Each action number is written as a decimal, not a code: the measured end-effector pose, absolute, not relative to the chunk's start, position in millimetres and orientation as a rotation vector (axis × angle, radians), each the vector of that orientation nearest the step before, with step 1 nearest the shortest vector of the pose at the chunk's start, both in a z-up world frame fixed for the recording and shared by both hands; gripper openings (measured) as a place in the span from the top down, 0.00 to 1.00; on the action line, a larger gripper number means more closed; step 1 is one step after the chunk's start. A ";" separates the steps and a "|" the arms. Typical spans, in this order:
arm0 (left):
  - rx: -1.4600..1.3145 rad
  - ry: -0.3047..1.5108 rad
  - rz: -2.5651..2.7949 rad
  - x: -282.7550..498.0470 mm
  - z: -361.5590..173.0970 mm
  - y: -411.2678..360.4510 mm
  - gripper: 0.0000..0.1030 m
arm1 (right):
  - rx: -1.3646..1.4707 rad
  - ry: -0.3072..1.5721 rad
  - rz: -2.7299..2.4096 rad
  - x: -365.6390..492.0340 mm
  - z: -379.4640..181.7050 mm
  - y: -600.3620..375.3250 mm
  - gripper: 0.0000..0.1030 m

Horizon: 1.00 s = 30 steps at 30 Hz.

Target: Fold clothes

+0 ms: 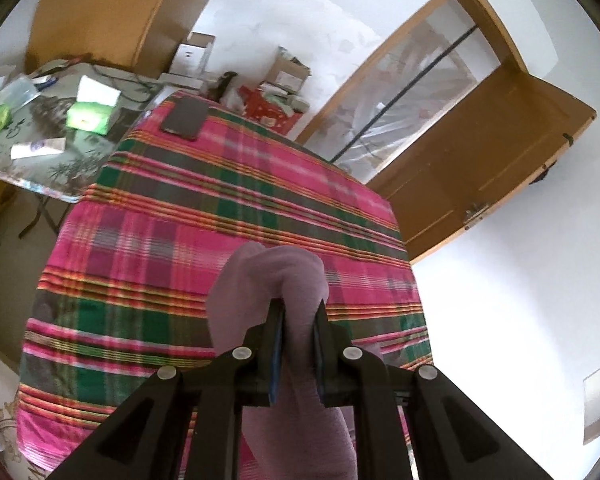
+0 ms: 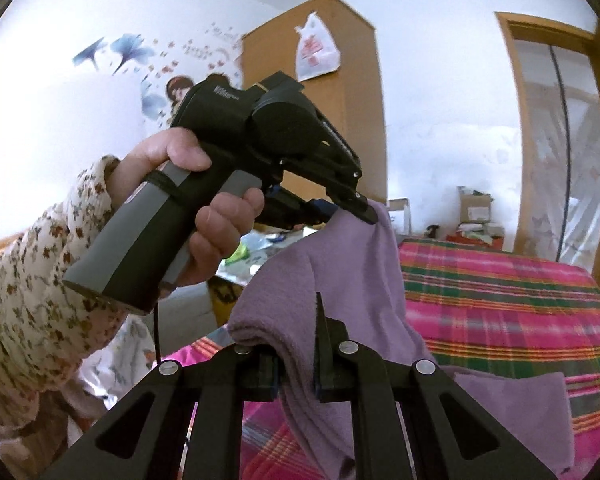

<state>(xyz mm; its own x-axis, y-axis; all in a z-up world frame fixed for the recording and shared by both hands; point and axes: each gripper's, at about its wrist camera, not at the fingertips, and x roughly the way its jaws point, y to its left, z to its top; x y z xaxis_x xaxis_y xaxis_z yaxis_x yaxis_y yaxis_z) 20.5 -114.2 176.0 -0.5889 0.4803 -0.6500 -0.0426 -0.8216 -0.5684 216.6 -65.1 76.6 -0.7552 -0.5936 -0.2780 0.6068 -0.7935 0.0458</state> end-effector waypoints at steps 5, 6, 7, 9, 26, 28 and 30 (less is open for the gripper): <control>-1.224 -0.662 2.440 13.1 187.7 -80.8 0.87 | 0.348 0.007 -2.502 220.1 84.5 -38.6 0.89; -1.226 -0.651 2.436 11.6 189.7 -74.3 0.87 | 0.352 -0.010 -2.503 219.3 85.9 -33.6 0.89; -1.225 -0.642 2.433 10.3 191.5 -69.0 0.87 | 0.356 -0.028 -2.504 218.4 87.3 -28.6 0.89; -1.225 -0.626 2.421 7.5 193.7 -56.9 0.87 | 0.361 -0.056 -2.509 218.4 89.3 -19.1 0.89; -1.317 -0.480 2.293 -29.4 184.0 45.5 0.86 | 0.406 -0.241 -2.650 214.3 89.5 65.8 0.89; -1.334 -0.468 2.276 -33.6 180.5 56.3 0.86 | 0.421 -0.264 -2.665 213.5 85.9 77.3 0.89; -1.351 -0.457 2.260 -37.8 177.0 67.1 0.86 | 0.433 -0.281 -2.676 213.6 83.0 86.2 0.89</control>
<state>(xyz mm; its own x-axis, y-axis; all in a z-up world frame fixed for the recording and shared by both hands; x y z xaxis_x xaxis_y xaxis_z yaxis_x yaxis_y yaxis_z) -37.8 67.1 177.0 -0.4086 0.5457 -0.7316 -0.2190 -0.8368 -0.5019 213.6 86.2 83.0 -0.8662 -0.4285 -0.2572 0.3657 -0.8942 0.2581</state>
